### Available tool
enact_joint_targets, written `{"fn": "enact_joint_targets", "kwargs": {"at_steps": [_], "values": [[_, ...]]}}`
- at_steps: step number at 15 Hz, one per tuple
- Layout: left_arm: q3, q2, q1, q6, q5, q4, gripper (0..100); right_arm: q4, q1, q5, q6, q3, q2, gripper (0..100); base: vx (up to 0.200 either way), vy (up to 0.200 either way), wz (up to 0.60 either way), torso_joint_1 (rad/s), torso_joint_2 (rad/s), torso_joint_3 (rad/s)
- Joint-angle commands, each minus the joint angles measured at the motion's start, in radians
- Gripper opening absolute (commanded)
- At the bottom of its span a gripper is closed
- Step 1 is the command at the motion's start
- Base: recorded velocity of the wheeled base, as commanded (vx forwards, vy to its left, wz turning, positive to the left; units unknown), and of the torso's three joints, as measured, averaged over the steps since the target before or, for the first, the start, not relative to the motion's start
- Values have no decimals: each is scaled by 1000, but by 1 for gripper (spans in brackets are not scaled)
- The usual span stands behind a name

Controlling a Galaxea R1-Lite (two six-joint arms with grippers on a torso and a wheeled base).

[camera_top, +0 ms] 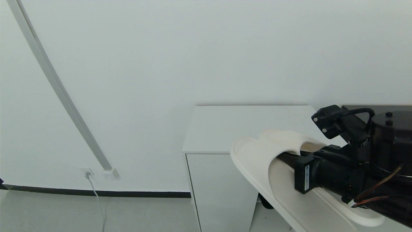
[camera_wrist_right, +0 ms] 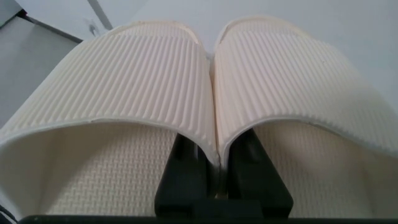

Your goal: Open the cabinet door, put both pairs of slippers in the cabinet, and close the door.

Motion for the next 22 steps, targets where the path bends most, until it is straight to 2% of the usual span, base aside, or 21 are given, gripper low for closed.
{"fn": "enact_joint_targets", "kwargs": {"at_steps": [1, 14, 22], "values": [[0, 1, 0, 0, 0, 0, 0, -1, 1, 0, 0, 4, 4, 0, 0, 0, 0, 0, 0, 0], [0, 1, 0, 0, 1, 0, 0, -7, 16, -2, -8, 35, 11, 0, 0, 0, 0, 0, 0, 0], [0, 1, 0, -1, 1, -1, 0, -7, 16, -2, -8, 38, 19, 0, 0, -200, 0, 2, 4, 4]]}}
